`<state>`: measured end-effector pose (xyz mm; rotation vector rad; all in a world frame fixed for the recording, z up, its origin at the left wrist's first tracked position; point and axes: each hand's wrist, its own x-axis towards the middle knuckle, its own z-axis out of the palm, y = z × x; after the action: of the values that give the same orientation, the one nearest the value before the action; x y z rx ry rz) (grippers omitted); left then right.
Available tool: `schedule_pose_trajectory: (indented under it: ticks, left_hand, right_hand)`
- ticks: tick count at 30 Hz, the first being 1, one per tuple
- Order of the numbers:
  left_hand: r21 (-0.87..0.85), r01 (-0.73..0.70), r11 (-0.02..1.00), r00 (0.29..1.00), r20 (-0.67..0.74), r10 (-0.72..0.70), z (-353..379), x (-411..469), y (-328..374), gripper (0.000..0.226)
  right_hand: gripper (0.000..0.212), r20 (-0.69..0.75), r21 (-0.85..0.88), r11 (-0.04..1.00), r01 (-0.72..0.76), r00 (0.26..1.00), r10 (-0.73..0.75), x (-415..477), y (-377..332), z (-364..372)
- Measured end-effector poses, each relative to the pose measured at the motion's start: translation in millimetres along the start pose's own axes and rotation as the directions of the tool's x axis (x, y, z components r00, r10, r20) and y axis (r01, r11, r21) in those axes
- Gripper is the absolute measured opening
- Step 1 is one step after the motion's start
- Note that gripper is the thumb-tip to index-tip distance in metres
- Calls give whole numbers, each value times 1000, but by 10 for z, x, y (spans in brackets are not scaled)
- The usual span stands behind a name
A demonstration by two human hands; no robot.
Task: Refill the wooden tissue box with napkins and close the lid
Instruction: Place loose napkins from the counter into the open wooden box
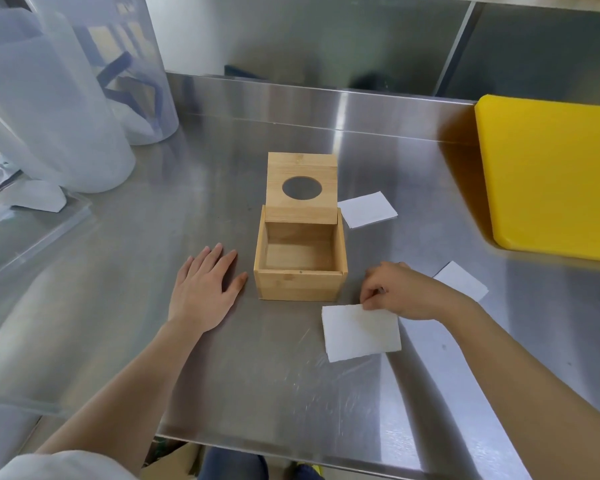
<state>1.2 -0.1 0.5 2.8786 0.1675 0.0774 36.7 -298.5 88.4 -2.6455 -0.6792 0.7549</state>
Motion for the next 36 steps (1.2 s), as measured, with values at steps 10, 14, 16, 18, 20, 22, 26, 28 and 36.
schedule_pose_trajectory:
  ticks: [10, 14, 16, 18, 20, 22, 26, 28, 36]
  left_hand:
    - [25, 6, 1000, 1000, -2, -6, 11, 8, -12, 64]
    - [17, 9, 1000, 1000, -6, -9, 2, -2, -4, 65]
    - [13, 7, 1000, 1000, -6, -6, 0, -5, 3, 68]
    - [9, 11, 1000, 1000, -4, -11, -2, -5, 5, 67]
    - [6, 12, 1000, 1000, -4, -12, 0, -5, 0, 66]
    - [9, 10, 1000, 1000, -6, -10, -2, -7, -3, 71]
    - [7, -3, 1000, 1000, -23, 3, 6, -6, -12, 72]
    - [15, -2, 1000, 1000, -24, 2, 19, -5, -17, 71]
    - [25, 0, 1000, 1000, -28, 0, 41, 1, -34, 67]
  right_hand:
    - [9, -154, 103, 961, 255, 959, -238, -125, -423, -582]
    - [8, -214, 231, 944, 235, 959, -186, 154, -565, -563]
    - [12, -232, 194, 961, 198, 961, -151, 324, -629, -495]
    - [17, -259, 111, 982, 153, 958, -120, 468, -680, -415]
    - [20, -276, 34, 992, 119, 955, -105, 564, -708, -336]
    - [22, -262, -28, 996, 87, 961, -91, 623, -718, -268]
    - [23, -270, -181, 983, 19, 960, -68, 692, -740, -166]
    - [24, -266, -274, 962, -2, 961, -74, 728, -757, -127]
    - [17, -258, -421, 905, -55, 964, -61, 863, -798, -68]
